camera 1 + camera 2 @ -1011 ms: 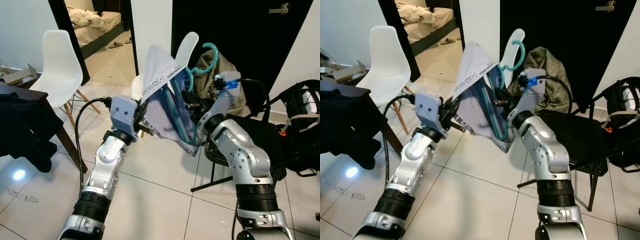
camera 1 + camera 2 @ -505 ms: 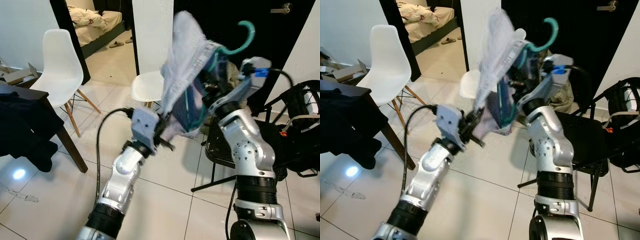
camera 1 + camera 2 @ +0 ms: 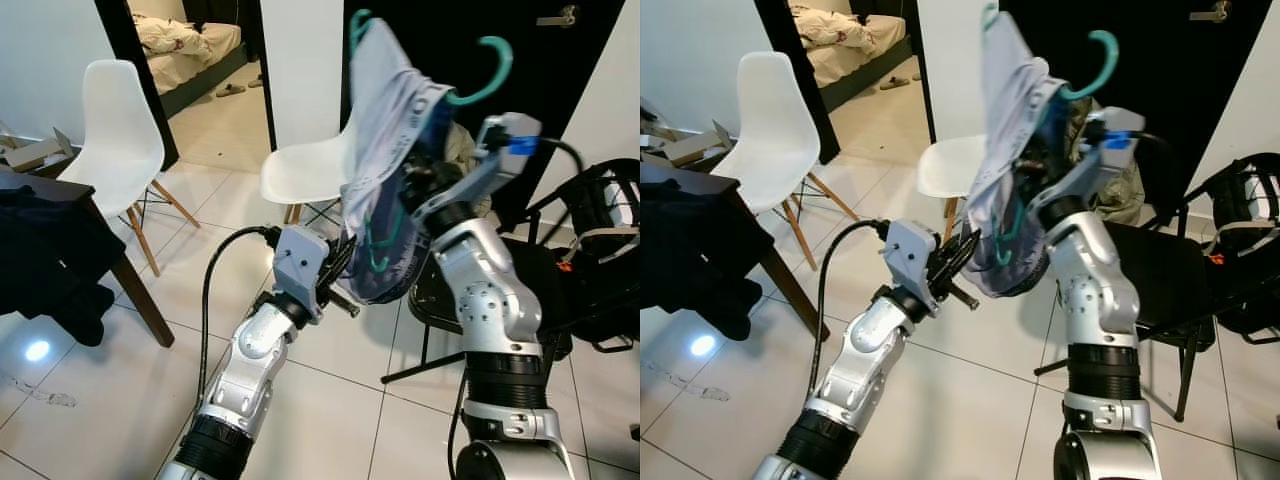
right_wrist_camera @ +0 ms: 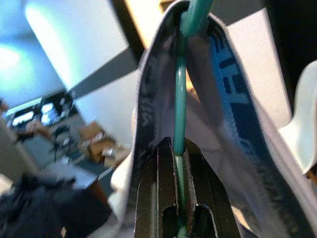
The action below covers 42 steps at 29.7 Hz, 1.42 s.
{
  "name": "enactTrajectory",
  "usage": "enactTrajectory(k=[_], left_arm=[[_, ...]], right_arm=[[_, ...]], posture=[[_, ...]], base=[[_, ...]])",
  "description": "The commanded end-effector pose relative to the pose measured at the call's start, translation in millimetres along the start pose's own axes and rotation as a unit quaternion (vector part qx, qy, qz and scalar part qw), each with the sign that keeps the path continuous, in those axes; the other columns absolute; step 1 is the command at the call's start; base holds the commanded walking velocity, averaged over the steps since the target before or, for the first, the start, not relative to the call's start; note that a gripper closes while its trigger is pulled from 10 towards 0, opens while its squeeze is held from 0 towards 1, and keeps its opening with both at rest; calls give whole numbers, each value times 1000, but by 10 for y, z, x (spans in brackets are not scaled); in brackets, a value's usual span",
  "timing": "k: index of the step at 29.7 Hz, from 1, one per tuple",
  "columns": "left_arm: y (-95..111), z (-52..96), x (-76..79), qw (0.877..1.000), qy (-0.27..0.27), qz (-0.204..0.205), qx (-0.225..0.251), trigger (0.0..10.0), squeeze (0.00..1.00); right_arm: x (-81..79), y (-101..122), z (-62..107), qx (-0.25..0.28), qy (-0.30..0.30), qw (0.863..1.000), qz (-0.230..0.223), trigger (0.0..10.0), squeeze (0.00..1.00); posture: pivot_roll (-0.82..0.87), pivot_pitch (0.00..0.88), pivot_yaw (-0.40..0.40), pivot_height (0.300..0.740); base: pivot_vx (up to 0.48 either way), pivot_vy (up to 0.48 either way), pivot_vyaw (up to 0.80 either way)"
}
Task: Hang hanger
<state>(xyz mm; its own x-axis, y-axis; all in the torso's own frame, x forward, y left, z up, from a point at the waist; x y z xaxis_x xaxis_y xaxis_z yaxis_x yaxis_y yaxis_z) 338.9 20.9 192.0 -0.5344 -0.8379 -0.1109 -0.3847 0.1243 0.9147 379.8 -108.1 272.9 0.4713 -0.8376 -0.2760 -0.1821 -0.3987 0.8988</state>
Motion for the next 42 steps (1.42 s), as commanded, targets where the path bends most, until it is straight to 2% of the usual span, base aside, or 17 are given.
enactTrajectory(k=[1, 2, 6, 7, 10, 11, 12, 13, 14, 15, 19, 22, 28, 32, 34, 38, 42], left_arm=[[2, 14, -4, 1000, 3, 7, -1, 2118, 0], [2, 14, -4, 1000, 3, 7, -1, 2118, 0], [5, 22, 19, 1000, -2, 11, -1, 4980, 0], [13, 26, 49, 1000, -11, 14, 0, 10000, 0], [28, 41, 114, 999, -32, 17, 3, 10000, 0], [27, 87, 213, 997, -70, 17, 3, 10000, 741], [27, 87, 213, 997, -70, 17, 3, 10000, 741], [24, 108, 250, 996, -85, 18, 2, 10000, 1000], [24, 108, 250, 996, -85, 18, 2, 10000, 1000], [8, 208, 384, 989, -148, 26, -8, 10000, 1000], [2, 249, 428, 985, -169, 28, -13, 10000, 1000], [-46, 565, 460, 956, -286, -1, -65, 10000, 1000], [-44, 645, 391, 948, -307, -21, -82, 10000, 1000], [162, 661, 109, 942, -319, -62, -83, 10000, 1000], [162, 661, 109, 942, -319, -62, -83, 10000, 1000], [642, 450, -397, 947, -290, -133, -42, 10000, 1000], [749, 407, -503, 943, -294, -153, -36, 10000, 1000]], right_arm=[[-30, -186, 31, -54, 17, 998, 39, 0, 0], [-30, -186, 31, -54, 17, 998, 39, 0, 0], [-18, -332, 69, -97, 27, 992, 74, 0, 0], [-5, -331, 69, -98, 27, 992, 78, 0, 0], [17, -312, 63, -97, 26, 992, 82, 0, 0], [42, -267, 50, -91, 25, 992, 85, 0, 0], [42, -267, 50, -91, 25, 992, 85, 0, 0], [52, -246, 44, -88, 24, 992, 86, 0, 0], [52, -246, 44, -88, 24, 992, 86, 0, 0], [74, -199, 38, -80, 23, 993, 89, 0, 0], [82, -181, 36, -77, 22, 993, 89, 0, 0], [104, -42, 38, -53, 33, 994, 88, 0, 0], [111, 8, 47, -47, 43, 994, 90, 0, 0], [136, 118, 127, -40, 86, 990, 102, 0, 0], [136, 118, 127, -40, 86, 990, 102, 0, 0], [118, 33, 381, -89, 180, 970, 138, 0, 0], [83, -12, 465, -107, 210, 961, 145, 0, 0]], posture=[[-47, 79, 39, 740], [-47, 79, 39, 740], [-47, 80, 37, 740], [-46, 83, 35, 740], [-44, 83, 34, 740], [-42, 84, 32, 740], [-42, 84, 32, 740], [-42, 84, 32, 740], [-42, 84, 32, 740], [-39, 84, 31, 740], [-39, 84, 31, 740], [-32, 86, 29, 740], [-31, 86, 29, 740], [-23, 84, 27, 740], [-23, 84, 27, 740], [-14, 76, 37, 740], [-14, 75, 39, 740]], base=[[0, 0, 0], [0, 0, 0], [0, 0, 0], [0, 0, 0], [0, 0, 0], [0, 0, 0], [0, 0, 0], [0, 0, 0], [0, 0, 0], [0, 0, 0], [0, 0, 0], [0, 0, 0], [0, 0, 0], [0, 0, 0], [0, 0, 0], [0, 0, 0], [0, 0, 0]])
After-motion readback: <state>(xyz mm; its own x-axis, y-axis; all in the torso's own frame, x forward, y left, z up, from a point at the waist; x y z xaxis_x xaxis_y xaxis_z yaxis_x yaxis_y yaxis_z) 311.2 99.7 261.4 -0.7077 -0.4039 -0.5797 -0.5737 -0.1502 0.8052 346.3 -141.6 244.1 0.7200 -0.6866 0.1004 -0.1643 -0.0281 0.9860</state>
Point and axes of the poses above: a point about 5 cm out from each wrist's last joint towards the gripper, its own z axis pointing back from the gripper into the wrist, its own y axis along the axis of the wrist's last joint, x = y × z, the point moved 4 cm from there along -z, pointing out of the wrist towards the gripper, and after that the axes turned 1 degree about -z, right-handed, at the moved point
